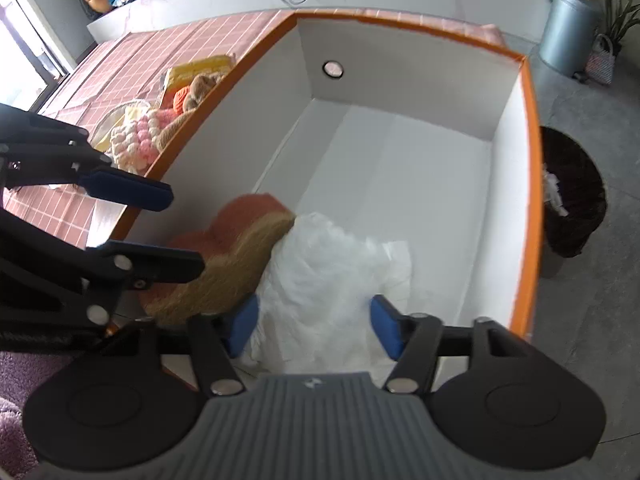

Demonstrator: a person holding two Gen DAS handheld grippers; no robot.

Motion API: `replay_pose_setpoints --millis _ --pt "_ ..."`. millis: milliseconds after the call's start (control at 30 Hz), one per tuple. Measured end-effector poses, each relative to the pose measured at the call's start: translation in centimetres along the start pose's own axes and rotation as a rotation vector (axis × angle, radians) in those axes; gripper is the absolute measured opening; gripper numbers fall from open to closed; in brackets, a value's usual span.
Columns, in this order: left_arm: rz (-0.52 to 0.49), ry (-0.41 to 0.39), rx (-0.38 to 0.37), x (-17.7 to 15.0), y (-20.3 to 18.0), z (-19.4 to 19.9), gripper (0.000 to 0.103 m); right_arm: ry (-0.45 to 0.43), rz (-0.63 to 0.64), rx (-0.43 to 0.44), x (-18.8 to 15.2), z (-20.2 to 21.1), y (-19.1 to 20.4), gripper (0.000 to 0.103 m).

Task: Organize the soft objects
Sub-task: 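Move both open tools back over the remaining items on the table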

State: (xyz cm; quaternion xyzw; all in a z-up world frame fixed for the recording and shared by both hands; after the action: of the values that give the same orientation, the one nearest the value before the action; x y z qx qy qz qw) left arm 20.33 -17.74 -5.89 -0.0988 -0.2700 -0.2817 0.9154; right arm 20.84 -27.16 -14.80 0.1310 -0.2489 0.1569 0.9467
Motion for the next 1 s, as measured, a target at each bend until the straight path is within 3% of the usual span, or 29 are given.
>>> replay_pose_setpoints --millis 267,600,867,1000 --pt "0.021 -0.091 -0.003 0.6 0.3 3.0 0.058 -0.055 0.033 -0.063 0.5 2.6 0.7 0.075" --pt "0.089 -0.299 -0.006 -0.1 3.8 9.0 0.058 -0.188 0.063 -0.112 2.1 6.5 3.3 0.077" --pt "0.231 -0.442 0.093 -3.6 11.0 13.6 0.059 -0.368 0.081 -0.043 4.4 7.8 9.3 0.076" --pt "0.302 -0.476 0.166 -6.5 14.4 14.7 0.060 -0.425 0.073 0.006 5.3 6.7 12.8 0.076"
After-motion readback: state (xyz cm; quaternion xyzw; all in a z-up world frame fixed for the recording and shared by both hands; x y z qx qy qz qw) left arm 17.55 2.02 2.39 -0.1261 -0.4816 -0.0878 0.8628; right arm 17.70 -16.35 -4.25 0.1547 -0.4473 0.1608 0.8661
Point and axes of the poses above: each gripper's, at about its wrist camera, not at the fingertips, and z roughly against the way its jaws point, y to its left, x to its top, the point moved 10 cm from there along -z, roughly the way its jaws point, and after that the axes turned 7 degrees about -y, right-handed, at the moved point
